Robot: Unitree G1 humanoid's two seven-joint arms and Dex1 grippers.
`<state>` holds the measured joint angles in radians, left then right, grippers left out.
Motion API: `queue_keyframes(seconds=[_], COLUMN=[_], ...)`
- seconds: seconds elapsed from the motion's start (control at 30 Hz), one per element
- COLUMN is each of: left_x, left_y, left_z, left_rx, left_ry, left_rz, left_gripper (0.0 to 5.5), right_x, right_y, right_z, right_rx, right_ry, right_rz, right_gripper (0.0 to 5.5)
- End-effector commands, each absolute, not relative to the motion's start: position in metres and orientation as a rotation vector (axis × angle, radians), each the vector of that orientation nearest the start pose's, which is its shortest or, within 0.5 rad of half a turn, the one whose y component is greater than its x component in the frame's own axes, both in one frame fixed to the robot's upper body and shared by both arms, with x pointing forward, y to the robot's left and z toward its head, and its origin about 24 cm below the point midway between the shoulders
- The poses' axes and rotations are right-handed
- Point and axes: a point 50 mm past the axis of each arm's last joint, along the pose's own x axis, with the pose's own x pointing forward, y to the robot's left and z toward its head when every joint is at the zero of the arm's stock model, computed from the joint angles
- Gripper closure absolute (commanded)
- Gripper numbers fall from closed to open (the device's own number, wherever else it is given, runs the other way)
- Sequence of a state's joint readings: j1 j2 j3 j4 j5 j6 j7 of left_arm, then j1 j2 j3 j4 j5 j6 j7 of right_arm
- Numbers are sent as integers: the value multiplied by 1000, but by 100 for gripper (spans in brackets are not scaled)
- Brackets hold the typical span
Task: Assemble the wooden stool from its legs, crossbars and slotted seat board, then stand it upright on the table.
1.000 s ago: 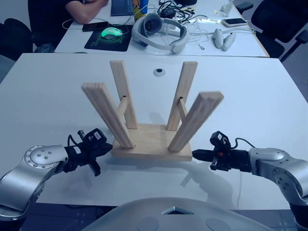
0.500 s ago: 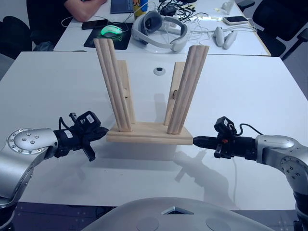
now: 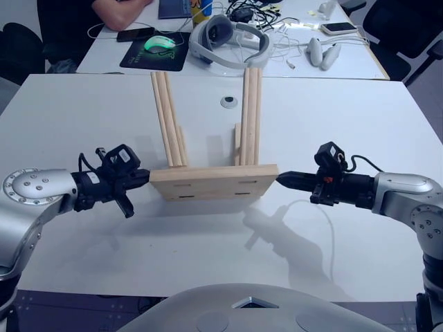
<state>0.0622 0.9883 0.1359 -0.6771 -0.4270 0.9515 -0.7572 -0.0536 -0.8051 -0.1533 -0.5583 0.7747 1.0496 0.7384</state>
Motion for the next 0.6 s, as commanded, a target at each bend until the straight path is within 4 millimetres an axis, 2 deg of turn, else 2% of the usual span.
queue_keyframes(seconds=[0.03, 0.13, 0.27, 0.47, 0.6], left_x=[200, 194, 187, 190, 194], left_y=[252, 259, 243, 227, 224], left_z=[126, 106, 79, 70, 71], left_rx=[546, 579, 538, 527, 529], left_ry=[592, 613, 637, 613, 598], left_rz=[-583, -538, -609, -646, -659], left_gripper=[548, 548, 548, 548, 548], right_x=[214, 206, 201, 206, 207], right_y=[-225, -226, -211, -193, -184], right_z=[113, 93, 73, 67, 64], right_rx=[-136, -165, -120, -112, -105], right_ry=[572, 610, 628, 597, 584], right_rz=[757, 748, 804, 843, 856], right_gripper=[550, 550, 550, 550, 550])
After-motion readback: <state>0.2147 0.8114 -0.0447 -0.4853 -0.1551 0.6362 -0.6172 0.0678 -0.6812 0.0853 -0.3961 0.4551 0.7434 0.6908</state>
